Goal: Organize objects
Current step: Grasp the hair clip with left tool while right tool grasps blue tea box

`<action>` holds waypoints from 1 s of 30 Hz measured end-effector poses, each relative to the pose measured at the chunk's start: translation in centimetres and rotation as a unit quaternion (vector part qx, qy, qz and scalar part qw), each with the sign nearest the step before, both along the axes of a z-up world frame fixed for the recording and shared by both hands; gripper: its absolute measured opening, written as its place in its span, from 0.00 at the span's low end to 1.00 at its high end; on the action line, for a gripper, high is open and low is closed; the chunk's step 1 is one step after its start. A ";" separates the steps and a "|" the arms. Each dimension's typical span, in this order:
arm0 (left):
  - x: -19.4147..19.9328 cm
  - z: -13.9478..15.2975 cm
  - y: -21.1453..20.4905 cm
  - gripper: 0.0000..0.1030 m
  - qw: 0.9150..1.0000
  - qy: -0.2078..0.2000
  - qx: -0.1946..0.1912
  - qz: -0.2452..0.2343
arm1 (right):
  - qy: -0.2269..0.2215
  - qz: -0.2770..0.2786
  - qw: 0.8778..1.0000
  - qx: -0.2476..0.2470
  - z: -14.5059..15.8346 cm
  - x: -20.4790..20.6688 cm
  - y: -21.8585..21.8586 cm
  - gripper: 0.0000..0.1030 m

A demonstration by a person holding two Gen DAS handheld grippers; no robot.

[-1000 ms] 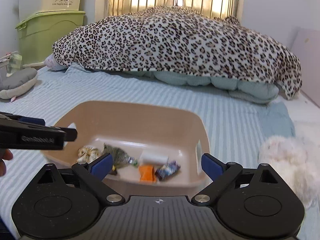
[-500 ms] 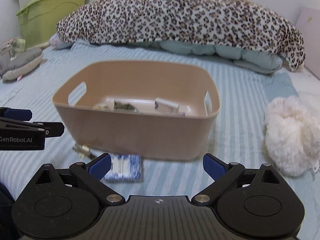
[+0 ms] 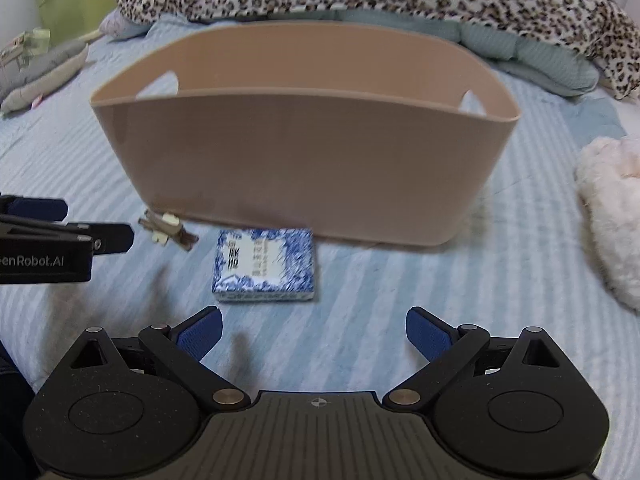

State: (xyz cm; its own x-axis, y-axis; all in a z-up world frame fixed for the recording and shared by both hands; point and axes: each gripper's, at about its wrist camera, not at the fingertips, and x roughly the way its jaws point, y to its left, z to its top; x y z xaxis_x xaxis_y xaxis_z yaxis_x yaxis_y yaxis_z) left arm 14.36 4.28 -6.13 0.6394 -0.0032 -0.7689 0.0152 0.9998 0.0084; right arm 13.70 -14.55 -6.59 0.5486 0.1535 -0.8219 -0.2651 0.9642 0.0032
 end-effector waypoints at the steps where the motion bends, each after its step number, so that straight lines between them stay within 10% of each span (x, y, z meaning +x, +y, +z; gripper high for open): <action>1: 0.3 -0.3 0.1 0.81 1.000 0.005 -0.001 -0.001 | 0.003 0.003 1.000 -0.003 -0.3 0.1 0.3 0.97; 30: 3.4 -3.5 -2.9 0.81 1.000 0.009 0.000 -0.011 | -0.004 -0.035 0.999 0.021 -2.0 1.9 -1.4 0.97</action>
